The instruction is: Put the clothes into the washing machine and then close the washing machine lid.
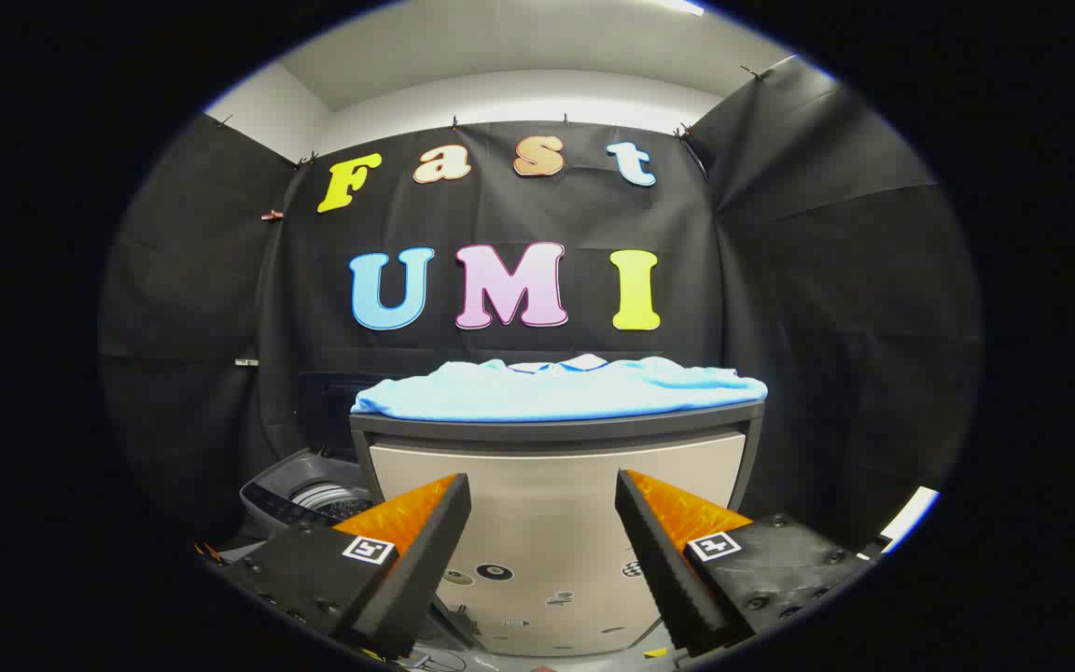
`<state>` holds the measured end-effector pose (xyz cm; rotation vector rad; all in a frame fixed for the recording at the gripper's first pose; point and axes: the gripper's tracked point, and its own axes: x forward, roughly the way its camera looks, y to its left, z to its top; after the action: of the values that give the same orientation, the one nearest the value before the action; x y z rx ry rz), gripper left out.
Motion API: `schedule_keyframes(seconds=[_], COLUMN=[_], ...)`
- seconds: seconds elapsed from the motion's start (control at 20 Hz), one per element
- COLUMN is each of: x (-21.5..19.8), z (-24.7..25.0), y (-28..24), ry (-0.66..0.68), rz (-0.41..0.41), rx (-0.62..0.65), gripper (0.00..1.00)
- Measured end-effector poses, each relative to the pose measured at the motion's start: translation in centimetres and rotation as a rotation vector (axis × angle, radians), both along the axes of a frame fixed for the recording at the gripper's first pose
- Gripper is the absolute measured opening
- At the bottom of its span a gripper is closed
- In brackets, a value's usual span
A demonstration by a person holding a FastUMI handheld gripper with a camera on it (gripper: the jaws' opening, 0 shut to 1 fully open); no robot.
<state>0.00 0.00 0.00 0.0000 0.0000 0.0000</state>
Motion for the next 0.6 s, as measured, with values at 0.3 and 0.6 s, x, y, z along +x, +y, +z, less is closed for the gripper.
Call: schedule_keyframes(seconds=[0.3, 0.6], x=[-0.08, 0.27], z=[0.05, -0.08], y=[0.61, 0.57], ry=[-0.001, 0.002], rz=[0.012, 0.014], rx=[-0.001, -0.005], gripper=[0.98, 0.98])
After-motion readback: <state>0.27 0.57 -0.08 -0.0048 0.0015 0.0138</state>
